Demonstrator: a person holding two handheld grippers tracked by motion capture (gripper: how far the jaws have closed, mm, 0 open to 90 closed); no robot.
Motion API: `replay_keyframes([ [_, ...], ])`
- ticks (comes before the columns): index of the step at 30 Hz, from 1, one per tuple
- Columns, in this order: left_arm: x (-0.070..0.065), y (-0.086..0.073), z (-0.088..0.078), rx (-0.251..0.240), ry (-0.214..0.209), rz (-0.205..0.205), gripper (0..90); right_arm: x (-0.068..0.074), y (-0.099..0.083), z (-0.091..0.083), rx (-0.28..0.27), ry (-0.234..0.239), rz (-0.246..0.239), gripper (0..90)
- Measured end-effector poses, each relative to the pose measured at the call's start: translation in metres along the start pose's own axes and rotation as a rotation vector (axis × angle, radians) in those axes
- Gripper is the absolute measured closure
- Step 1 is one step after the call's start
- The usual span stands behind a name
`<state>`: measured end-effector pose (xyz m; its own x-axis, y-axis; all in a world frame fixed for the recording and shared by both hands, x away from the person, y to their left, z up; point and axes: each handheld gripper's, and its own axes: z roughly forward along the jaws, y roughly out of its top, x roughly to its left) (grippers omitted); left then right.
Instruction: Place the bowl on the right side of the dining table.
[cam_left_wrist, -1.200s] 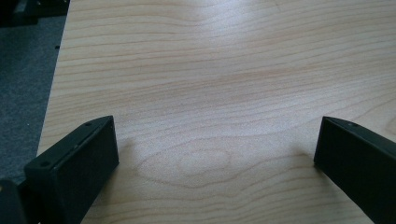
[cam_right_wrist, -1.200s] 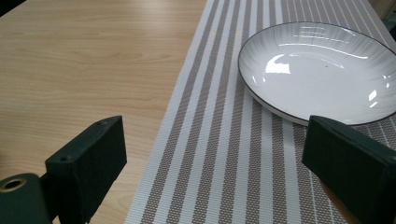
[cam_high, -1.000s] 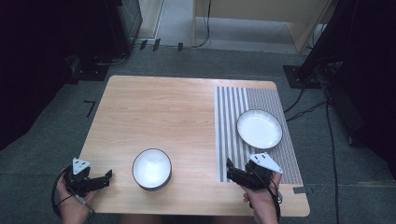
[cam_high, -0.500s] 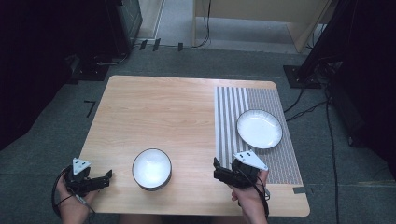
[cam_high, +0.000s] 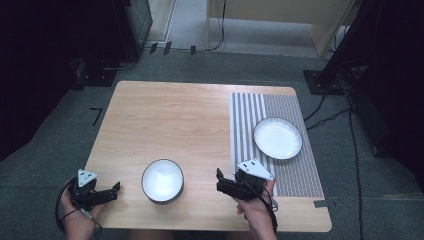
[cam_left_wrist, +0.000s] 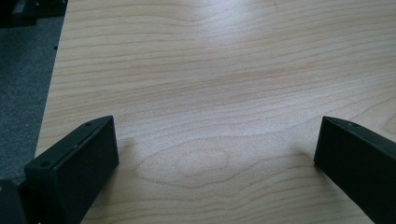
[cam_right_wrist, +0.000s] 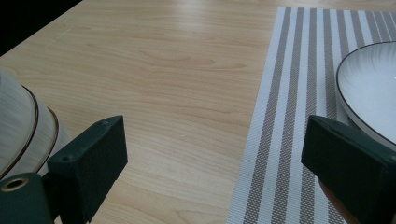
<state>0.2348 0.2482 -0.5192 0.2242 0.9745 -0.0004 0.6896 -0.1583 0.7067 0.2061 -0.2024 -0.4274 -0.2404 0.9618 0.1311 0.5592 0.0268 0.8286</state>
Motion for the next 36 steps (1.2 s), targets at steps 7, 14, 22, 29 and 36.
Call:
replay_keyframes([
  [7,0.0,0.0,0.0,0.0,-0.003,0.001,0.0,0.009,0.001,0.004,0.008,0.013,-0.014,6.7],
  [14,0.0,0.0,0.0,0.001,-0.003,0.003,0.0,0.017,0.002,0.007,0.01,0.035,-0.015,6.8],
  [22,0.0,0.0,0.0,0.001,-0.003,0.003,0.0,0.026,0.002,0.011,0.019,0.049,-0.029,6.8],
  [29,0.0,0.0,0.0,0.001,-0.003,0.003,0.0,0.034,0.002,0.014,0.024,0.066,-0.034,6.9],
  [36,0.0,0.0,0.0,0.001,-0.003,0.003,0.0,0.047,0.002,0.018,0.028,0.084,-0.05,7.0],
])
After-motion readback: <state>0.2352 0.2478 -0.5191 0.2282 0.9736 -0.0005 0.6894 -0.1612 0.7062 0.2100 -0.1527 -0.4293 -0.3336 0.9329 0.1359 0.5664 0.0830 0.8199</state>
